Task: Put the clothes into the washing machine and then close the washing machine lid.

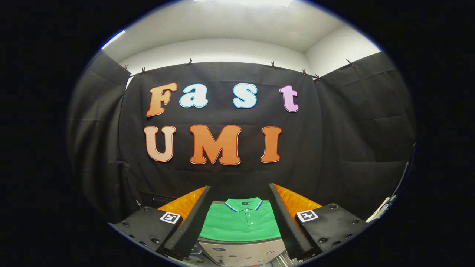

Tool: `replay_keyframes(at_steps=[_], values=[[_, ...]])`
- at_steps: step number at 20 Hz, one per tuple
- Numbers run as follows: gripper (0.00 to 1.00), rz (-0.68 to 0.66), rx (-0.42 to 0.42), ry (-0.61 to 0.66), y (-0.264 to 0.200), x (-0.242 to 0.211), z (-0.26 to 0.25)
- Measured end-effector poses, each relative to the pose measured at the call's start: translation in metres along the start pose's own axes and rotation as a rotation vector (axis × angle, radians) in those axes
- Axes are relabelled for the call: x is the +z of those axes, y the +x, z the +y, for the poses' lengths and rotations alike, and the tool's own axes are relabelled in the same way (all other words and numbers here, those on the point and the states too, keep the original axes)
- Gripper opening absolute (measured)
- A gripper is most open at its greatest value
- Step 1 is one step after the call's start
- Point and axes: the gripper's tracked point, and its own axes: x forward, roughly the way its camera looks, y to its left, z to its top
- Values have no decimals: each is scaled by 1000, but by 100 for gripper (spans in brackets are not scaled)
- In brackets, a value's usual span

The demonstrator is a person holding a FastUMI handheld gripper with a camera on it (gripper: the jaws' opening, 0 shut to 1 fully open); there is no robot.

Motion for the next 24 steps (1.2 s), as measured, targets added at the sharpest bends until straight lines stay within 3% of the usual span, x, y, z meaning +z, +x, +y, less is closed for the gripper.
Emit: replay_keyframes(at_steps=[13,24], values=[[98,21,25,-26,17,1,-2],[98,188,18,17,100,-62,-17]])
